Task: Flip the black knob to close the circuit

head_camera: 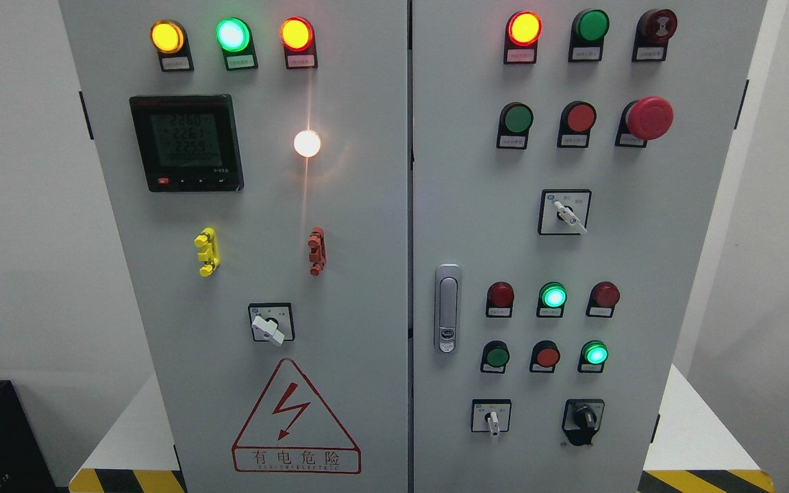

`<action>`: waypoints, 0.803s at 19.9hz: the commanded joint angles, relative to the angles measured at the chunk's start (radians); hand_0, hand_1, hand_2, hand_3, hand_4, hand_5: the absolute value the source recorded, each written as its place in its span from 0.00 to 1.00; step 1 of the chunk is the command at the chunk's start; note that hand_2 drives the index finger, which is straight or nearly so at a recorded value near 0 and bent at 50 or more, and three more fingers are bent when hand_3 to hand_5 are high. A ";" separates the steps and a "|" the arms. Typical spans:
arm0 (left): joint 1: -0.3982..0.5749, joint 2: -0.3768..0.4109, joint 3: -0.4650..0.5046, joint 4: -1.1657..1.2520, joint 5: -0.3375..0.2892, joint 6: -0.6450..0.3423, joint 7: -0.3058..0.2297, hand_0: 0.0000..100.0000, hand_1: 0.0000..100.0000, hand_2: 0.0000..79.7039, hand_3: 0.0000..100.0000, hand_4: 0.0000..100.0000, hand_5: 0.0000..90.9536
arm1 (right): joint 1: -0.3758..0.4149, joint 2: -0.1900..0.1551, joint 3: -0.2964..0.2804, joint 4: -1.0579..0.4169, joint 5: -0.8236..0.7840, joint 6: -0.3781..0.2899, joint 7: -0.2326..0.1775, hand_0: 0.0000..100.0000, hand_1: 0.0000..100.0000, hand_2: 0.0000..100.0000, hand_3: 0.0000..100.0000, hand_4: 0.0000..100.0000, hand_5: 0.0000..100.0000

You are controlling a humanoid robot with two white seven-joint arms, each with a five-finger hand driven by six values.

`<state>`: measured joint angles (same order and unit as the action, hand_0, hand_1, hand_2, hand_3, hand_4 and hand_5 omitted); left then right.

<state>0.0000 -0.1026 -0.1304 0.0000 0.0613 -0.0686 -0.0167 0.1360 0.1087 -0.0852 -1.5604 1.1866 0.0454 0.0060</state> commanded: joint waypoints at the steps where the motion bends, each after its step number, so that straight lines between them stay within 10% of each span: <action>1: 0.021 0.000 0.000 -0.023 0.000 0.000 0.000 0.12 0.56 0.00 0.00 0.00 0.00 | -0.061 0.009 -0.018 -0.145 0.044 0.040 0.022 0.00 0.00 0.93 1.00 0.92 0.97; 16: 0.021 0.000 0.000 -0.023 0.000 0.000 0.000 0.12 0.56 0.00 0.00 0.00 0.00 | -0.229 -0.003 0.019 -0.138 0.065 0.162 0.103 0.00 0.00 0.92 1.00 0.92 0.98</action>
<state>0.0000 -0.1026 -0.1304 0.0000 0.0614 -0.0686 -0.0166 -0.0355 0.1085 -0.0759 -1.6718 1.2436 0.1925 0.0922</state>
